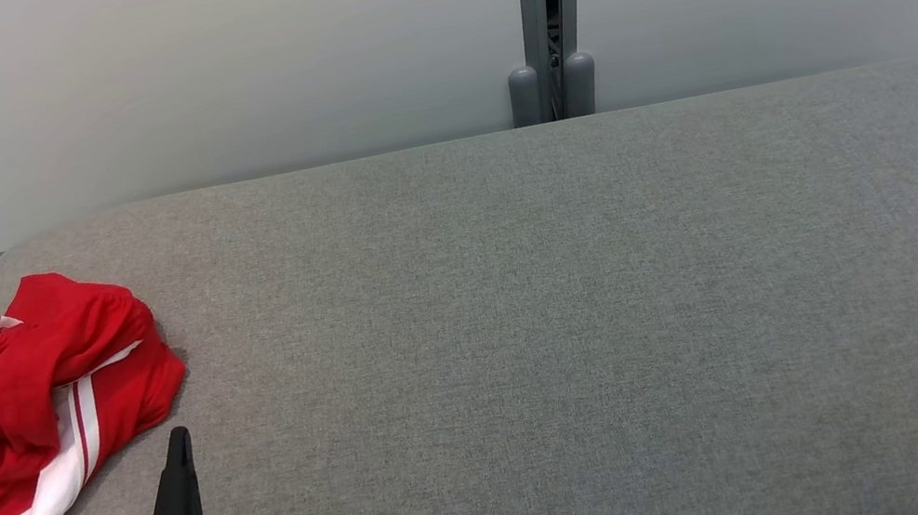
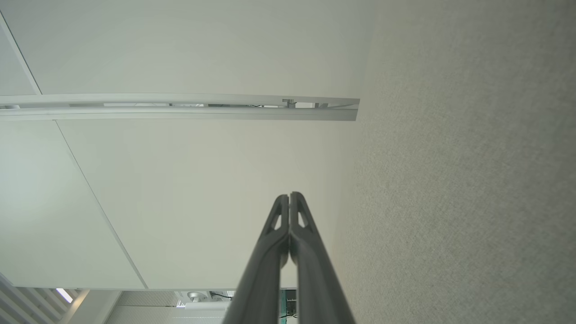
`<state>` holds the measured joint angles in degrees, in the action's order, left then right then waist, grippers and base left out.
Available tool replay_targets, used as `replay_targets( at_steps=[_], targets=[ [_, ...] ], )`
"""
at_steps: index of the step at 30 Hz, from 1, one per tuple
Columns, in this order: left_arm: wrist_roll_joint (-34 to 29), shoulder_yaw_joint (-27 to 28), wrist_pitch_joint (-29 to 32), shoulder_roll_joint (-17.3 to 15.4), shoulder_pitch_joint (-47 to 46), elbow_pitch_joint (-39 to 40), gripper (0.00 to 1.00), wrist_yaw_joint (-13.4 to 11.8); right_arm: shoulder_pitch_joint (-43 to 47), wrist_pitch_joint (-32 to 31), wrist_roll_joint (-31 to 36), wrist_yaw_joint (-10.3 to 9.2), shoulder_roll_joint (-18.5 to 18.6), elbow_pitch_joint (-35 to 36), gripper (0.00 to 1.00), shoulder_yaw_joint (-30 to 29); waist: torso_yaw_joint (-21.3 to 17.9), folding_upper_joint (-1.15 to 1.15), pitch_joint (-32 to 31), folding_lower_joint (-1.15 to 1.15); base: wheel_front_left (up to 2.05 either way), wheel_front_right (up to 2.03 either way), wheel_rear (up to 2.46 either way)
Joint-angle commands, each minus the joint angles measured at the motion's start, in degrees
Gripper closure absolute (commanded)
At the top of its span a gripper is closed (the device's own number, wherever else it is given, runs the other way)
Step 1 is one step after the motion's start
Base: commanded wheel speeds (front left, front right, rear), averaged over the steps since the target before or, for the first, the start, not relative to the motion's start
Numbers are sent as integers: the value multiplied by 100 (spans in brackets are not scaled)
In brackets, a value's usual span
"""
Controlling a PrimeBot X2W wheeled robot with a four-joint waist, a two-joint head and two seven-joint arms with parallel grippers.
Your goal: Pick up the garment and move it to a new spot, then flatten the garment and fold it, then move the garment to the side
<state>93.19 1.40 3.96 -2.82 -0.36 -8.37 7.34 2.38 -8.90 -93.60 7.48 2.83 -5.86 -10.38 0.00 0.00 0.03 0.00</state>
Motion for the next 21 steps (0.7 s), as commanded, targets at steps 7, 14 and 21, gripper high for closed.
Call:
replay_targets(
  at_steps=[7, 14, 21],
  targets=[
    [1, -20, -4, 33, 91, -129, 0, -18, 71, 6, 0, -8, -67, -126, 0, 10, 0, 0, 1, 0, 0, 0, 0],
    [-48, -22, -113, 55, 160, -227, 0, -24, 103, 144, 132, -10, -107, -223, 0, 61, -6, 0, -14, 0, 0, 0, 0],
    [-181, 45, -288, 47, 136, -212, 0, -19, 59, 365, 442, -8, -92, -196, 0, 80, -19, 0, -40, 0, 0, 0, 0]
  ],
)
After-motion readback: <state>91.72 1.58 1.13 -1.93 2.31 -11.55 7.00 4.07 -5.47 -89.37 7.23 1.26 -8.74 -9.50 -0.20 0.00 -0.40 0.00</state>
